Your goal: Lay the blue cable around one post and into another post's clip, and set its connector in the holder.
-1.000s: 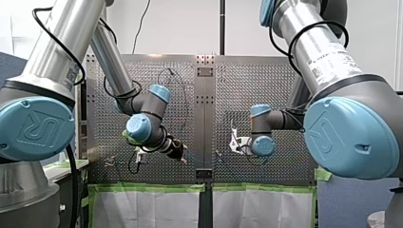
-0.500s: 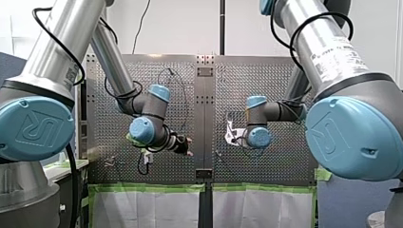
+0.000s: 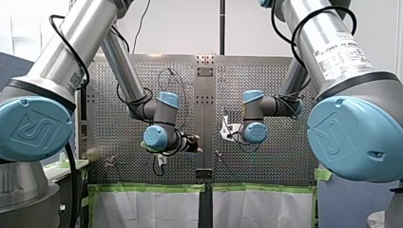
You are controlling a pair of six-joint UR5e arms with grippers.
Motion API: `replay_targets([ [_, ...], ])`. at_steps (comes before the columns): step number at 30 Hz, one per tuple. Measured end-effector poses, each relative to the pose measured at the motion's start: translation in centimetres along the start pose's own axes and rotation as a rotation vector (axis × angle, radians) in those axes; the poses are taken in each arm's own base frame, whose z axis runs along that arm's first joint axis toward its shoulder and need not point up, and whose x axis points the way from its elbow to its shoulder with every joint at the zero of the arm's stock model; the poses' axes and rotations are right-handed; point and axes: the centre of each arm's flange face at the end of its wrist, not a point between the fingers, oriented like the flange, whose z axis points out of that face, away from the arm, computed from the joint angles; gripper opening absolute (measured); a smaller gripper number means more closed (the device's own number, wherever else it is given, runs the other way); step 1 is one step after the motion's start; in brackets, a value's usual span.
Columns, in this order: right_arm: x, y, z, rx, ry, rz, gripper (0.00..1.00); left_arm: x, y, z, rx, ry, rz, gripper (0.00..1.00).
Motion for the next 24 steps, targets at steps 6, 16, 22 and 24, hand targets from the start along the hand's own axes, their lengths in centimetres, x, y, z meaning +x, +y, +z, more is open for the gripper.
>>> replay_targets([
  [6, 0.7, -0.4, -0.1, 0.006, 0.013, 0.008, 0.05, 0.6, -0.5, 0.8, 0.026, -0.035, -0.052, 1.00],
  [16, 1.4, -0.9, -0.4, 0.014, 0.023, 0.020, 0.05, 0.9, -1.8, 1.6, 0.090, -0.085, -0.128, 1.00],
  [22, 1.7, -1.1, -0.5, 0.018, 0.025, 0.022, 0.05, 2.3, -2.0, 3.0, 0.097, -0.084, -0.138, 1.00],
  [24, 1.8, -1.1, -0.5, 0.019, 0.025, 0.022, 0.05, 2.8, -1.9, 3.3, 0.087, -0.083, -0.140, 1.00],
])
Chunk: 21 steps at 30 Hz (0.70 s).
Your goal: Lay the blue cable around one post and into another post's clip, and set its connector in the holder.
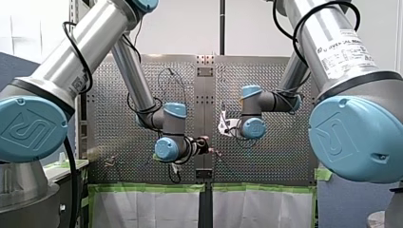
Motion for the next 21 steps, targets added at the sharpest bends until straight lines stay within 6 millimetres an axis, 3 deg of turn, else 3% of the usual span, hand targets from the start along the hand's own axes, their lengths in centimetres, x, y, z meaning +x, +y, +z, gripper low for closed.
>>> replay_targets([
  [7, 0.7, -0.2, -0.2, 0.005, 0.005, 0.001, 0.05, 1.2, 1.0, 1.4, -0.044, 0.001, -0.017, 1.00],
  [21, 0.4, -0.5, -1.1, 0.020, -0.001, 0.007, 0.05, -0.4, 1.6, 3.7, -0.093, -0.048, -0.033, 1.00],
])
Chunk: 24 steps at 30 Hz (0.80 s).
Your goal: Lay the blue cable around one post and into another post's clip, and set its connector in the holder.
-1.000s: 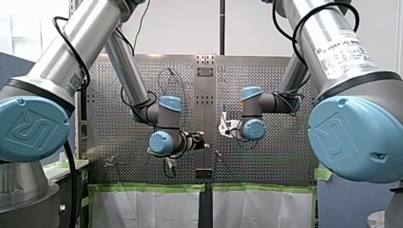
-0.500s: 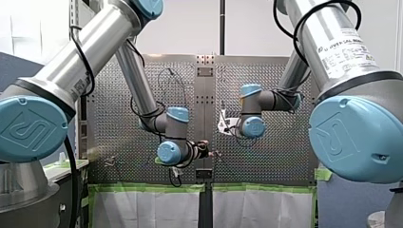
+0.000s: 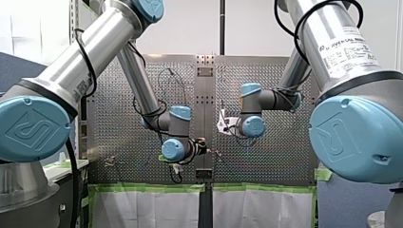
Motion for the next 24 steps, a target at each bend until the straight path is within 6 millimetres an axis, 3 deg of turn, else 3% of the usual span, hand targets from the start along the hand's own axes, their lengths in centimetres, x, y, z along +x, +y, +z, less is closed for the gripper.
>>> replay_targets([
  [8, -0.16, 0.10, -0.16, 0.003, 0.001, 0.004, 0.05, -0.11, 0.09, 0.03, -0.014, -0.011, 0.018, 1.00],
  [9, -0.17, 0.11, -0.17, 0.003, 0.000, 0.003, 0.05, -0.11, 0.08, 0.00, -0.018, -0.014, 0.023, 0.80],
  [10, -0.18, 0.12, -0.17, 0.003, -0.001, 0.003, 0.05, -0.10, 0.07, -0.05, -0.023, -0.017, 0.031, 0.80],
  [12, -0.19, 0.12, -0.18, 0.003, -0.002, 0.003, 0.05, -0.10, 0.09, -0.13, -0.033, -0.023, 0.038, 0.44],
  [13, -0.19, 0.12, -0.18, 0.003, -0.002, 0.003, 0.05, -0.14, 0.11, -0.14, -0.039, -0.029, 0.040, 0.44],
  [14, -0.20, 0.12, -0.18, 0.003, -0.002, 0.002, 0.05, -0.17, 0.13, -0.15, -0.044, -0.033, 0.041, 0.21],
  [15, -0.20, 0.12, -0.19, 0.003, -0.002, 0.002, 0.05, -0.21, 0.15, -0.14, -0.048, -0.038, 0.041, 0.08],
  [16, -0.21, 0.11, -0.19, 0.003, -0.002, 0.001, 0.05, -0.26, 0.13, -0.11, -0.049, -0.044, 0.040, 0.08],
  [17, -0.21, 0.11, -0.19, 0.003, -0.002, 0.001, 0.05, -0.30, 0.09, -0.06, -0.046, -0.048, 0.038, 0.00],
  [24, -0.25, -0.03, -0.25, 0.006, -0.002, -0.001, 0.05, -0.28, -0.21, 0.11, -0.019, -0.053, 0.030, 0.00],
])
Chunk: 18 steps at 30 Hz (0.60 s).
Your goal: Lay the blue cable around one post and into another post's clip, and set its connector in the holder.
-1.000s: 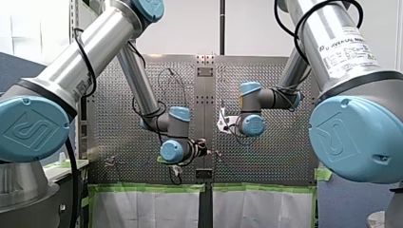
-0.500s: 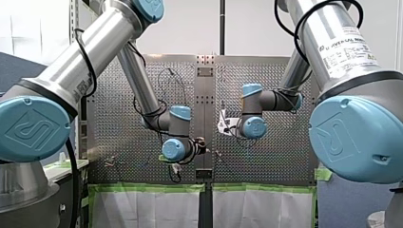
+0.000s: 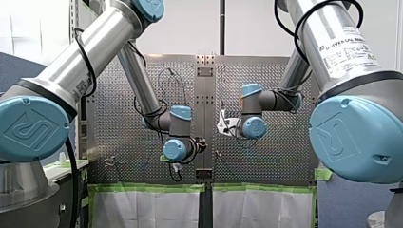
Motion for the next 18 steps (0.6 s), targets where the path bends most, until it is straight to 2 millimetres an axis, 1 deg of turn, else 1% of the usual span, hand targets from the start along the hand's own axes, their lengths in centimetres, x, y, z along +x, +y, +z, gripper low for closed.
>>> replay_targets([
  [8, -0.1, 0.5, 0.2, -0.010, 0.002, 0.001, 0.05, 0.0, 0.8, 0.0, -0.049, -0.014, 0.065, 0.00],
  [11, -0.3, 0.7, 0.3, -0.016, 0.002, 0.001, 0.05, 0.4, 1.3, 0.0, -0.062, -0.009, 0.091, 0.00],
  [15, -1.2, 1.9, 0.8, -0.047, 0.002, 0.007, 0.05, 1.4, 1.9, 0.3, -0.067, -0.002, 0.117, 0.00],
  [18, -2.2, 3.1, 1.4, -0.070, 0.004, 0.012, 0.05, 2.3, 2.3, 0.7, -0.064, 0.005, 0.133, 0.00],
])
